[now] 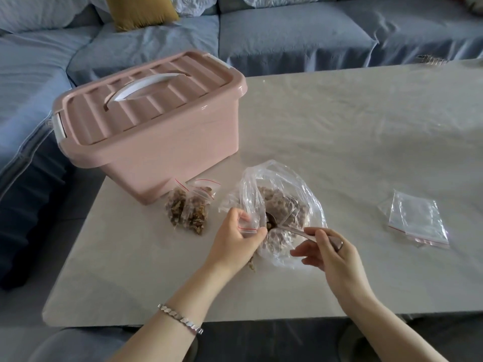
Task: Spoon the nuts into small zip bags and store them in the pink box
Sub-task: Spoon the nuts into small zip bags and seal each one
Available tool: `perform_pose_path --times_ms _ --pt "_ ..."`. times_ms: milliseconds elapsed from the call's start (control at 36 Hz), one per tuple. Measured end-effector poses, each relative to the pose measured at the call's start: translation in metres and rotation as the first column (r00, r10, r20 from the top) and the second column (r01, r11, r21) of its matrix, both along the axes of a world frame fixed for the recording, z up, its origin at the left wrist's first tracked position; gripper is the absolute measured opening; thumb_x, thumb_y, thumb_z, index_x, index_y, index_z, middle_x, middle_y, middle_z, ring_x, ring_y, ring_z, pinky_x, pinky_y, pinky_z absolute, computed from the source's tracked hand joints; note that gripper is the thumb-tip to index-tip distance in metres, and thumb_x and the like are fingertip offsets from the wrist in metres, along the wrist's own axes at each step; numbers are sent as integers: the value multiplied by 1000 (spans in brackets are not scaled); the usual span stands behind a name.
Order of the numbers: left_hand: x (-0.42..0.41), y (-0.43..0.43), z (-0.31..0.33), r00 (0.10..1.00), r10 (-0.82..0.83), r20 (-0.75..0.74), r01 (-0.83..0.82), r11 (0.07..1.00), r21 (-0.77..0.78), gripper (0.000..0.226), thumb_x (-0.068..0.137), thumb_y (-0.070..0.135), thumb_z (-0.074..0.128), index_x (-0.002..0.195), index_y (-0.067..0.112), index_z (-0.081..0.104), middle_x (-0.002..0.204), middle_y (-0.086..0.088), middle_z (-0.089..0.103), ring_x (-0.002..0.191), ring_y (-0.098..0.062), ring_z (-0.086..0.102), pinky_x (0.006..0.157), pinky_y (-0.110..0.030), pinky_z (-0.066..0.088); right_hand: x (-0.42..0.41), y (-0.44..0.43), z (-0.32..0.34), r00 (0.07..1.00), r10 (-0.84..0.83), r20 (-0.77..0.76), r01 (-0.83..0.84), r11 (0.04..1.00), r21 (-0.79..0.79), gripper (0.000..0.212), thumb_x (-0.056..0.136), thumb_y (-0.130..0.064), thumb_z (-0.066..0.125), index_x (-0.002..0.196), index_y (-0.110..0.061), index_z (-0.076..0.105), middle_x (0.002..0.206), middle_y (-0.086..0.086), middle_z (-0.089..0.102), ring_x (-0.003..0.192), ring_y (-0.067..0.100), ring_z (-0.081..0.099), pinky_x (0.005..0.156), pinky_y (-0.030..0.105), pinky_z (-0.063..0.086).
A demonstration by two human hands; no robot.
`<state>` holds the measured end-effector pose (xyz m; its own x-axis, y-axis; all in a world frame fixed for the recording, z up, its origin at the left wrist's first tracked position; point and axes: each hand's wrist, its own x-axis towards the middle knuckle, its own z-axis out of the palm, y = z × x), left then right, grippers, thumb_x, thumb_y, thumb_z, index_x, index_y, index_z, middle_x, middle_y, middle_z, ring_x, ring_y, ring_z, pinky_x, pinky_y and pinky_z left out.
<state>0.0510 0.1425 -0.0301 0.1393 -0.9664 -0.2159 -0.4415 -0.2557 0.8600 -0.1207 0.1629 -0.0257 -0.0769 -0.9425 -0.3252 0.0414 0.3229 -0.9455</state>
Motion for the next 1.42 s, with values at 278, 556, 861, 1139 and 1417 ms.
perform_pose_path --times_ms 278,556,861,1139,1417 --pt "12 4 -1 995 70 67 -60 988 -145 24 81 25 66 90 25 45 101 7 57 95 -7 57 75 -11 42 -20 -3 9 928 -187 322 143 977 156 27 99 -15 38 92 -3 61 59 10 66 61 22 69 52 19 53" --pt "9 9 7 997 83 -2 -81 968 -236 26 80 13 68 86 28 47 88 12 59 86 7 56 65 -4 42 -40 -9 26 960 -195 203 190 981 42 28 100 -19 37 88 -7 60 54 3 63 56 17 67 49 16 50" --pt "3 4 43 999 43 -8 -43 952 -303 23 79 25 66 95 26 49 85 12 58 81 1 58 71 -16 48 -50 -35 80 974 -134 182 151 985 -79 35 99 -24 35 78 -8 58 42 -2 52 39 10 54 44 17 46" --pt "-10 -9 39 955 -104 278 165 965 -203 25 81 25 64 96 28 44 79 11 59 71 -7 56 58 -12 36 -38 -56 118 992 94 -83 -101 991 -89 34 98 -24 38 77 -9 60 43 -2 52 39 14 54 47 21 46" --pt "-11 -10 24 936 -146 319 219 954 -206 29 77 20 68 97 20 47 90 -2 60 84 -22 59 78 -38 49 -6 -63 130 843 241 -481 -381 899 -217 37 98 -22 37 69 -13 60 43 4 59 38 11 48 42 14 37"
